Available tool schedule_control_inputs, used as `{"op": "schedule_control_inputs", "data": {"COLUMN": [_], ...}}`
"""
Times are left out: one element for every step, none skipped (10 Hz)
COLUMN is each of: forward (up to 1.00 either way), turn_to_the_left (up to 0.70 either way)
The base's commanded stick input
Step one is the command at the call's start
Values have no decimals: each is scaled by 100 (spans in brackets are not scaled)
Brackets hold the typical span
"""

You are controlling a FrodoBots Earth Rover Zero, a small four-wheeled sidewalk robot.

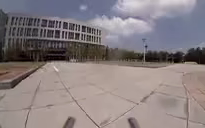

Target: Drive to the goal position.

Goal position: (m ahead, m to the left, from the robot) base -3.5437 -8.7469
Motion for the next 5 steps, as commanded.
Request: {"op": "schedule_control_inputs", "data": {"forward": [70, 70, 70, 70, 70], "turn_to_the_left": [0, 0, 0, 0, 0]}}
